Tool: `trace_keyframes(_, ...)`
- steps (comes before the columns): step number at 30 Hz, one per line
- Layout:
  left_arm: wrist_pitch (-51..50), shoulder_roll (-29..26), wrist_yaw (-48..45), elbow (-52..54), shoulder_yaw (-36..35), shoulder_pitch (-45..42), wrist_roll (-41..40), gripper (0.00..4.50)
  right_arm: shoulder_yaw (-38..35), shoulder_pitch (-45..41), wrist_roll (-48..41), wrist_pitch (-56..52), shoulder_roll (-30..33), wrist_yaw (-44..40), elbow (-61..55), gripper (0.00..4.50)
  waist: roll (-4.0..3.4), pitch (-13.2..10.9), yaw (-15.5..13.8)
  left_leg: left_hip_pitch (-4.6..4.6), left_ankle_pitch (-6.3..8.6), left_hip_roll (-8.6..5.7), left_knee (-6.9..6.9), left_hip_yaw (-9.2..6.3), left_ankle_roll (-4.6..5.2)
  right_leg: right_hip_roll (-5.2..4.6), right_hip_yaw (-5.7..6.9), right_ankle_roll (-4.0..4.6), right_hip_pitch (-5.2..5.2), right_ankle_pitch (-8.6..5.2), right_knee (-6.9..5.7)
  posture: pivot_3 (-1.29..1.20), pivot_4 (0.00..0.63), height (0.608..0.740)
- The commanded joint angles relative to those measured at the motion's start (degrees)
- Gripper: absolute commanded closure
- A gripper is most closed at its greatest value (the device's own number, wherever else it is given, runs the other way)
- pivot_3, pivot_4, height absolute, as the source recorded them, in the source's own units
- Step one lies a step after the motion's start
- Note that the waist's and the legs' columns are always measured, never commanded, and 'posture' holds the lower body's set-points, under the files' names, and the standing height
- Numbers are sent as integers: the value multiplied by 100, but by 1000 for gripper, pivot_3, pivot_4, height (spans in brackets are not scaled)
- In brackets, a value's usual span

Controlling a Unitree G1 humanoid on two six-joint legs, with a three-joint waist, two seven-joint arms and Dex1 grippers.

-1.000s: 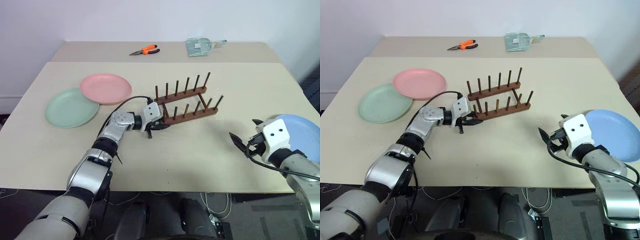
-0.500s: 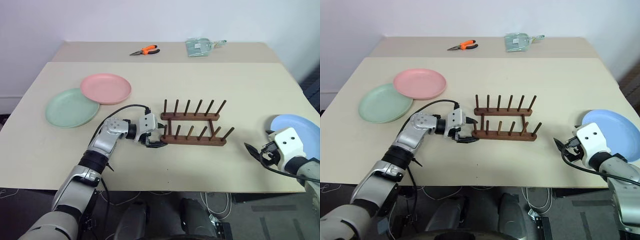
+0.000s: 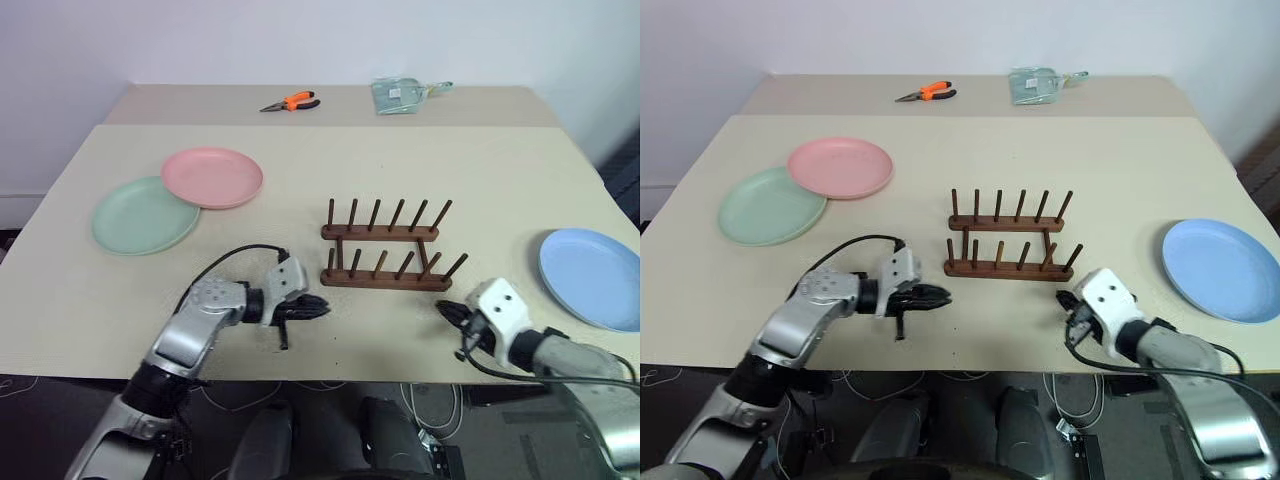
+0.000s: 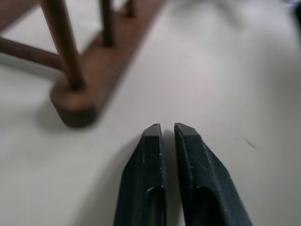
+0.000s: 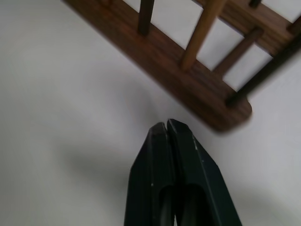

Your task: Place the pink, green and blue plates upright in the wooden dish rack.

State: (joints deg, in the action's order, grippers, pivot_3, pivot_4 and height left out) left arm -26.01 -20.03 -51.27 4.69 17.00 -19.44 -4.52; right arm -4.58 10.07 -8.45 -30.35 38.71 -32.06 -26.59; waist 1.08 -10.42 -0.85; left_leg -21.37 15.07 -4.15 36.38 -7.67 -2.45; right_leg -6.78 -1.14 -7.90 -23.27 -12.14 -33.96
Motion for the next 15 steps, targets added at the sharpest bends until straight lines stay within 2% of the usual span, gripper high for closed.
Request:
trace_keyframes(1, -265, 545, 1174, -427, -144, -266, 304, 4201, 276, -439, 536, 82, -275, 579, 530, 4500, 7, 5, -2, 0, 0, -1, 4, -1, 0, 0, 0, -1, 1, 1, 0, 0, 150, 740)
trace_keyframes(10, 295, 1068, 2083, -2071, -371, -1080, 406, 4201, 580, -1966, 947, 574, -773, 1024, 2179, 4500, 15, 36, 23, 13, -2, 0, 8, 1, -3, 9, 3, -13, 7, 17, -8, 0, 150, 740)
trace_keyframes(15, 556, 1048, 2198, -2387, -414, -1201, 399, 4201, 479, -2230, 834, 671, -809, 933, 2423, 4500, 12, 38, 23, 12, -2, -2, 6, 1, -3, 9, 2, 4, 6, 30, -8, 0, 150, 740)
